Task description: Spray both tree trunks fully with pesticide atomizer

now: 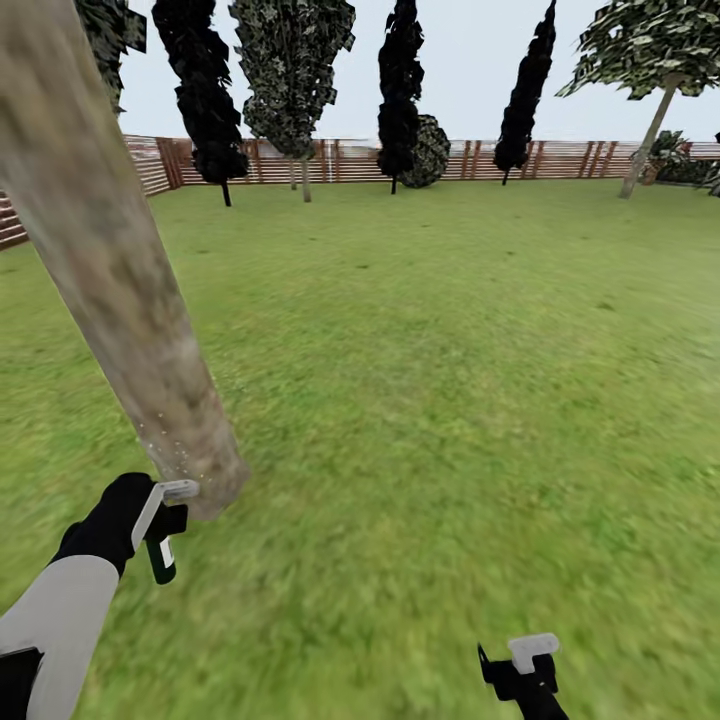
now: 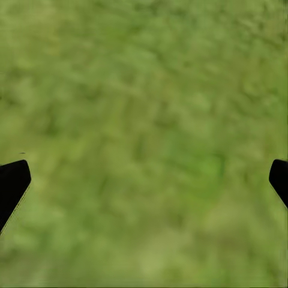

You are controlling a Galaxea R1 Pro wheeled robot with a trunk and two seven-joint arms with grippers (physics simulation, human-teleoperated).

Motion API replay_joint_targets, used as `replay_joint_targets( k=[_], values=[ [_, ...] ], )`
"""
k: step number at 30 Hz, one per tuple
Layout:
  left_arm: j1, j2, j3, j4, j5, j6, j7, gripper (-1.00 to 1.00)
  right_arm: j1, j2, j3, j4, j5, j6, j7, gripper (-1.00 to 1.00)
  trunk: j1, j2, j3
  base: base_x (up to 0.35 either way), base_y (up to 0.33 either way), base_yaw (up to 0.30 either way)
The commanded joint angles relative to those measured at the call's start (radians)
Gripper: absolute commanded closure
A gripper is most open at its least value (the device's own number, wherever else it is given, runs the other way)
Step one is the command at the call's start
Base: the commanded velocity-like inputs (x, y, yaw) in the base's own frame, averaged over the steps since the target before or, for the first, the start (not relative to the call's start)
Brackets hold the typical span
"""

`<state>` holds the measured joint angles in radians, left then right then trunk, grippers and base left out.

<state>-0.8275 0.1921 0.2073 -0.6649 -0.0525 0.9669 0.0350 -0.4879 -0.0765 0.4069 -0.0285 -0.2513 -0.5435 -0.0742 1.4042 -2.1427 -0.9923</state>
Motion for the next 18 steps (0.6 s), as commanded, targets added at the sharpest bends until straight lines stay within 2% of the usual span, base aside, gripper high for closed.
replay_joint_targets(
  k=[1, 4, 8, 14, 18],
  values=[
    [-0.001, -0.001, 0.001, -0.001, -0.006, 0.004, -0.001, 1.0, 0.0, 0.0, 0.009, -0.001, -0.006, -0.001, -0.004, -1.0, 0.0, 0.0, -0.001, 0.254, -0.173, 0.276],
    [-0.001, -0.003, 0.0, -0.001, -0.006, 0.004, -0.001, 1.0, 0.0, 0.0, 0.009, -0.001, -0.006, -0.001, -0.004, -1.0, 0.0, 0.0, -0.001, 0.25, -0.176, 0.217],
    [-0.001, -0.003, -0.001, -0.001, -0.006, 0.005, -0.001, 1.0, 0.0, 0.0, 0.009, -0.001, -0.006, -0.001, -0.004, -1.0, 0.0, 0.0, -0.001, 0.189, -0.218, 0.036],
    [-0.001, -0.003, -0.003, -0.001, -0.006, 0.006, -0.003, 1.0, 0.0, 0.0, 0.009, -0.001, -0.006, -0.001, -0.004, -1.0, 0.0, 0.0, -0.001, 0.023, -0.266, 0.017],
    [-0.001, 0.0, 0.004, -0.002, -0.006, 0.007, -0.004, 1.0, 0.0, 0.001, 0.009, -0.001, -0.005, -0.001, -0.004, -1.0, 0.0, 0.0, -0.001, 0.0, -0.27, 0.223]
  ],
)
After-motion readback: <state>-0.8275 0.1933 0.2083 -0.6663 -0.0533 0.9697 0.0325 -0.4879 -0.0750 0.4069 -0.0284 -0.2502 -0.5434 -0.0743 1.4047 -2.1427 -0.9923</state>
